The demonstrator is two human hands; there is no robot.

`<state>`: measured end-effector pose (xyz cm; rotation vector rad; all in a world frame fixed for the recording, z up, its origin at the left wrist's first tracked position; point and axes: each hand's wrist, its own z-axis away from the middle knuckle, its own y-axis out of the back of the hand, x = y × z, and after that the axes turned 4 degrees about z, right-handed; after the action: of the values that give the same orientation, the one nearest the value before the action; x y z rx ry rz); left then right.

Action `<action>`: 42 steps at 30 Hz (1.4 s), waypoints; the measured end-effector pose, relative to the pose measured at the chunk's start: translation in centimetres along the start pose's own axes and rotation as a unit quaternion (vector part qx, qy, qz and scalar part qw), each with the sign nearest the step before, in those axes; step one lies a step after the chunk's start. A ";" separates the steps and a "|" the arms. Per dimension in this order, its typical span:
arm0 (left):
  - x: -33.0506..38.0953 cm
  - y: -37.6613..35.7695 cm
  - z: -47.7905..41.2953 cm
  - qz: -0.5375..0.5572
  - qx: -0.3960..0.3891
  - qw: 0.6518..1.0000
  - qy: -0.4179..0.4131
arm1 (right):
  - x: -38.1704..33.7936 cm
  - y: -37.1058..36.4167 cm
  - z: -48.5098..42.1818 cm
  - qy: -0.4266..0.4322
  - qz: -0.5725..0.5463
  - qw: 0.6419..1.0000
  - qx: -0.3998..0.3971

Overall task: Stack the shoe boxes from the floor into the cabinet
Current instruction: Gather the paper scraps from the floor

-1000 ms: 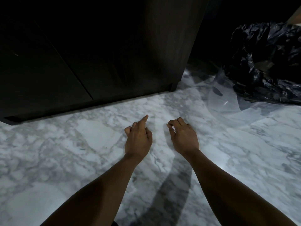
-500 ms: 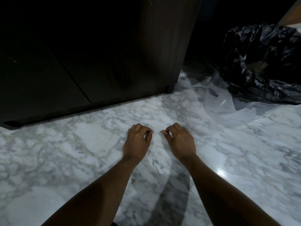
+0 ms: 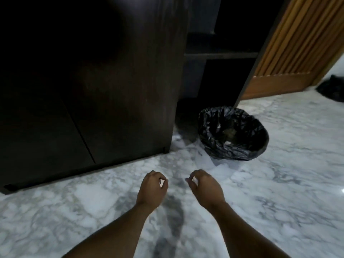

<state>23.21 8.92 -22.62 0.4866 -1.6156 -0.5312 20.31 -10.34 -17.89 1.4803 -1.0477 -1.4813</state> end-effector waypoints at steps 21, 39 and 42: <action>23.6 -8.6 -14.4 0.276 0.063 0.947 0.150 | 9.9 17.7 -10.4 -0.295 -0.408 0.858 0.101; 27.6 -10.3 -17.9 0.433 -0.103 0.869 0.218 | 10.6 18.5 -13.9 -0.344 -0.714 0.605 0.079; 27.3 -10.4 -18.1 0.427 -0.102 0.874 0.208 | 10.5 18.5 -13.5 -0.346 -0.696 0.623 0.089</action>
<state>38.35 -16.73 -5.55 -0.2807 -1.1760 0.0833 33.11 -27.11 -4.14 2.0023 -0.1593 -3.3102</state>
